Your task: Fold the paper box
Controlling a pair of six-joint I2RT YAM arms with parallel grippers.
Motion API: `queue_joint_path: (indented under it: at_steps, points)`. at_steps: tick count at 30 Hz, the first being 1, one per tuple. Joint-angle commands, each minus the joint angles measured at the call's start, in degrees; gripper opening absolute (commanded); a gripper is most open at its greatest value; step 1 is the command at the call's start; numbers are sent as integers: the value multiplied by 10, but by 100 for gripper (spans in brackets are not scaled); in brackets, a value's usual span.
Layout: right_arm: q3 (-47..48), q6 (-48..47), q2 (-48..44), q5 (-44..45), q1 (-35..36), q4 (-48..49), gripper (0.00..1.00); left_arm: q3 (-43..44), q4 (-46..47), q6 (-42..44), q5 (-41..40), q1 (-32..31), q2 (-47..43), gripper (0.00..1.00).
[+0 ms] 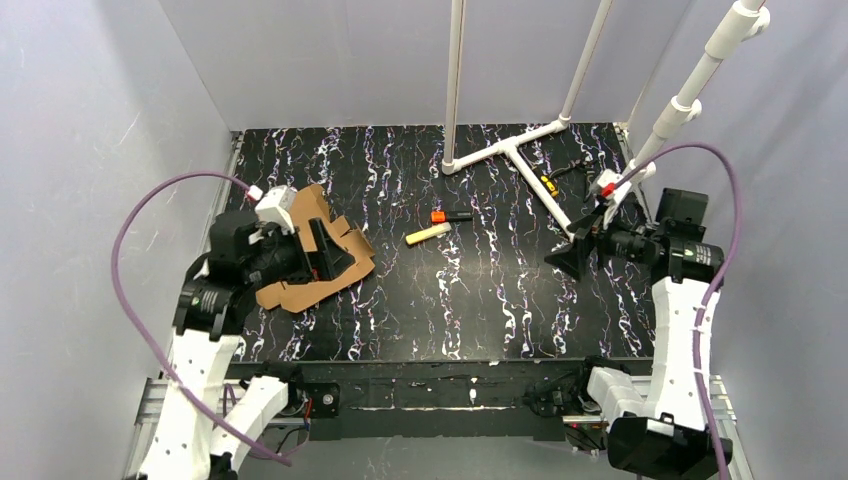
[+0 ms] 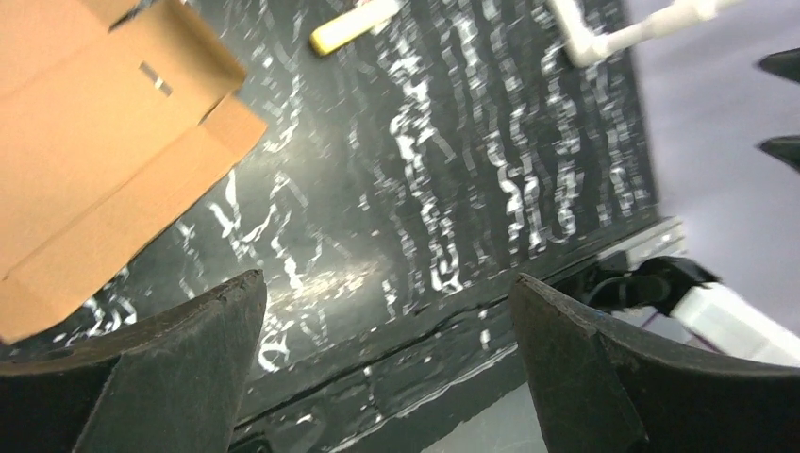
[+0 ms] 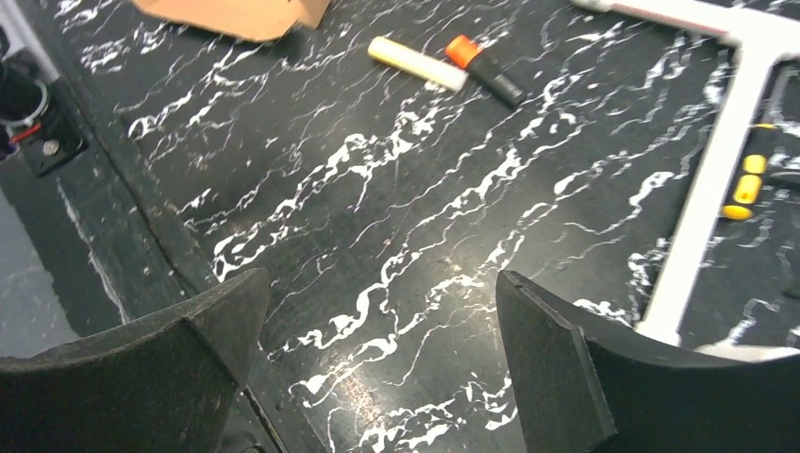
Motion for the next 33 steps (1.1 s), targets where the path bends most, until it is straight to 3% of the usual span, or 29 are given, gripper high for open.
queue_joint_path:
  at_steps: [1,6,13,19,24,28,33]
  points:
    - [-38,-73,17,39,55,9,98,-20,-45,33,-105,-42,65,99]
    - [-93,-96,29,73,76,36,98,-19,0,19,-247,-102,197,99]
    - [-140,-109,23,72,78,59,99,-40,198,-146,-280,-103,352,82]
    - [-182,-102,17,57,78,91,98,55,185,-206,-339,-103,514,74]
    - [-202,-95,21,62,77,123,98,89,198,-225,-361,-103,589,66]
    - [-217,-98,25,62,76,136,98,99,214,-240,-365,-103,618,48]
    - [-220,-108,28,59,76,132,98,99,219,-255,-355,-103,630,13]
